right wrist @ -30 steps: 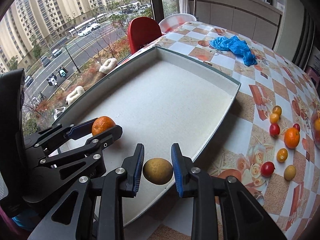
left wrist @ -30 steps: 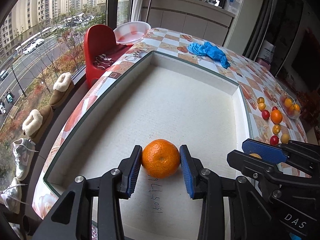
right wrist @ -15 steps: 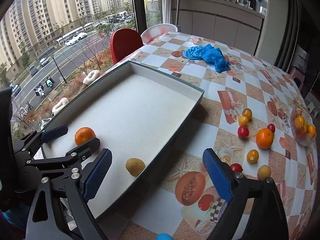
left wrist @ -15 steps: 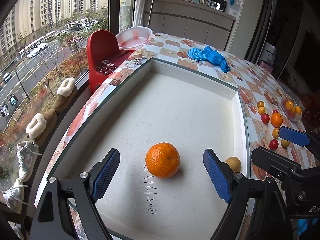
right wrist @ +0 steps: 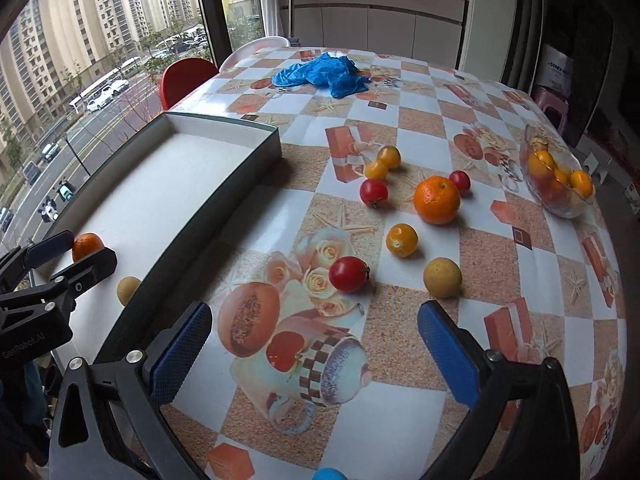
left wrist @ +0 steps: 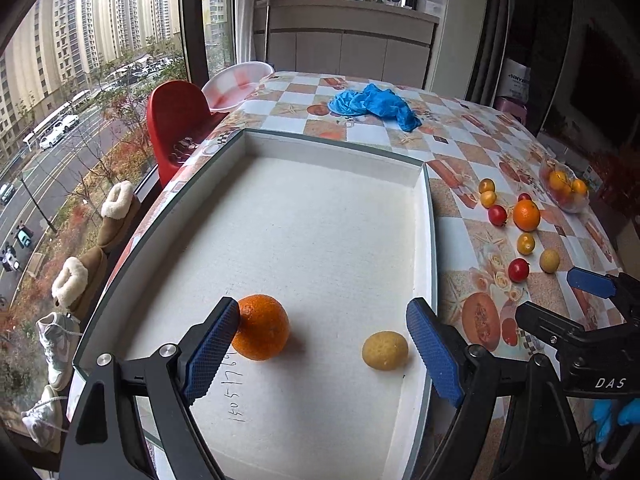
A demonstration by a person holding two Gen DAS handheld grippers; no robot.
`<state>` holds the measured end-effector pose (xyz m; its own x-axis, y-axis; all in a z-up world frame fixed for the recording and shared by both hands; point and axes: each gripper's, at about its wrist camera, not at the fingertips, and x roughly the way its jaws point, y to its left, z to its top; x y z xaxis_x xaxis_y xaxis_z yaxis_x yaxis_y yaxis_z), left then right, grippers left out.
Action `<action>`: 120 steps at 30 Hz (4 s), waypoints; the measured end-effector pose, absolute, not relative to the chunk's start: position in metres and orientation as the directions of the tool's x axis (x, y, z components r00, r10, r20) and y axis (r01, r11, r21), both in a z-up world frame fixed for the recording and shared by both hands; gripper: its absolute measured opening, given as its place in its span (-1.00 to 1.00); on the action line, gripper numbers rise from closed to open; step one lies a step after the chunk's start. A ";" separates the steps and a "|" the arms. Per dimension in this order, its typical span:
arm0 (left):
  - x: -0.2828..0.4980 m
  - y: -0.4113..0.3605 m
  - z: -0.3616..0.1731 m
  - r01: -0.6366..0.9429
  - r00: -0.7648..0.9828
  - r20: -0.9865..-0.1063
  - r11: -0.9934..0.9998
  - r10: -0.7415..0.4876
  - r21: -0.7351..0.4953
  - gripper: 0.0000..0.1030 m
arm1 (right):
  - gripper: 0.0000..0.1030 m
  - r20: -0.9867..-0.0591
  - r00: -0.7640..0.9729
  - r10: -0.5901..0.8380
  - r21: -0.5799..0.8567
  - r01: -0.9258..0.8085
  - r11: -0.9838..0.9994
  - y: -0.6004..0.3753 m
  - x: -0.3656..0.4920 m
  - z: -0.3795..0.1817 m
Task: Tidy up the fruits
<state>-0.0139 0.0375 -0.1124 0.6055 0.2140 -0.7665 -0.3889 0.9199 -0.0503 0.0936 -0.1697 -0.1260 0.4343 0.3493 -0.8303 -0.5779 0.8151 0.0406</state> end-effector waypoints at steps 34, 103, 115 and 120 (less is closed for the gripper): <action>0.091 -0.098 -0.130 -0.092 0.529 -0.846 0.996 0.063 0.016 0.68 | 0.99 -0.836 0.477 0.273 -0.009 -0.509 0.861 -0.265 0.115 -0.159; 0.013 -0.090 -0.144 -0.139 0.563 -0.826 0.989 0.033 -0.056 -0.51 | -0.44 -0.805 0.475 0.356 0.093 -0.492 0.865 -0.288 0.068 -0.148; 0.006 -0.094 -0.145 -0.138 0.580 -0.813 0.989 0.041 -0.048 -0.51 | -0.43 -0.791 0.516 0.329 0.049 -0.483 0.874 -0.287 0.056 -0.150; 0.005 -0.094 -0.144 -0.138 0.584 -0.811 0.989 0.042 -0.048 -0.51 | -0.43 -0.787 0.525 0.324 0.041 -0.479 0.877 -0.286 0.055 -0.150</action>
